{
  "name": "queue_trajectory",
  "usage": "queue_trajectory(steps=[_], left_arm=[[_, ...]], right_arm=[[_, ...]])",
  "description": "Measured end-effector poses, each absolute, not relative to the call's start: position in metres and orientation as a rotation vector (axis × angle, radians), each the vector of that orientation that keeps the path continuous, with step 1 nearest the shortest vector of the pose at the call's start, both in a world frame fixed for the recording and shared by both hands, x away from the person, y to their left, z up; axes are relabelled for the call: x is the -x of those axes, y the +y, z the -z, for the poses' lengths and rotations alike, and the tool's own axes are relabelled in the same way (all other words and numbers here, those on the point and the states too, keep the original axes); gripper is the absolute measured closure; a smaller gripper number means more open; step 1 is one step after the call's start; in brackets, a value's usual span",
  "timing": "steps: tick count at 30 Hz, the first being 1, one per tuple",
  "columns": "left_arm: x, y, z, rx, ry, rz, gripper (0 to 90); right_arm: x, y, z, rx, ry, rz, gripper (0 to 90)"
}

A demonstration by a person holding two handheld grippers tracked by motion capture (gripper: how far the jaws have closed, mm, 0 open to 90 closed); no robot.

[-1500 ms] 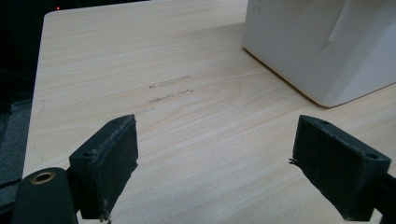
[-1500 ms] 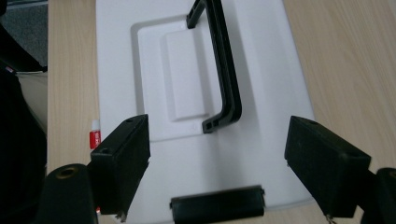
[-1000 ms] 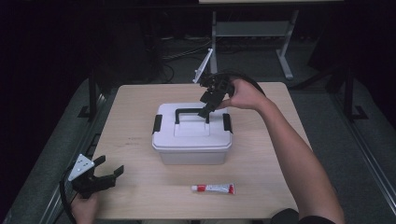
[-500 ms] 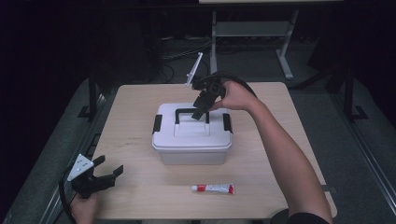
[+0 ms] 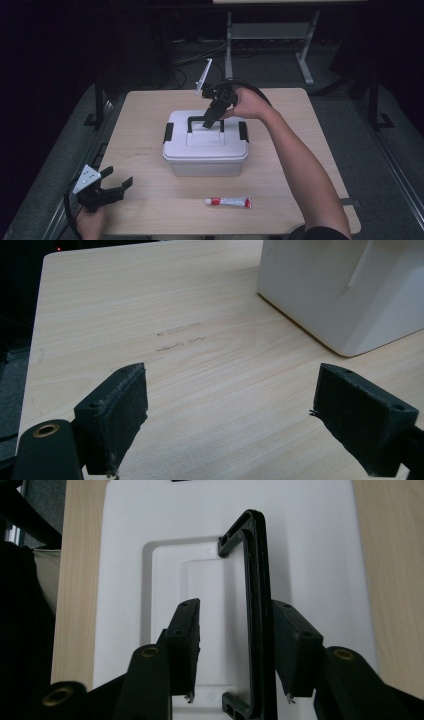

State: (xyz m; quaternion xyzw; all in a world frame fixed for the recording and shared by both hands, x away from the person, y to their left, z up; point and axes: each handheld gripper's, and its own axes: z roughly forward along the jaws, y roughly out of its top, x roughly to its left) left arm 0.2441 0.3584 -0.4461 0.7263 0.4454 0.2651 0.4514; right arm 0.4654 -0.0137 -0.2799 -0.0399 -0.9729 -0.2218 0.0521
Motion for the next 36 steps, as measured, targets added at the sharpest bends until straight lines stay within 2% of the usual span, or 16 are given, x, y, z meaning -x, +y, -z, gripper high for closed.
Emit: queue_trajectory(steps=[3,16,36], left_arm=[[-0.244,0.359,0.446,-1.793,1.101,-0.654,13.4],[-0.244,0.36,0.446,-1.791,1.1,-0.655,13.4],[-0.244,0.359,0.446,-1.793,1.099,-0.655,13.4]], right_arm=[[-0.463,-0.009,0.278,0.102,-2.958,0.667,63.8],[-0.459,0.0,0.279,0.077,-2.981,0.628,77.1],[-0.457,0.003,0.279,0.055,-3.001,0.619,83.0]])
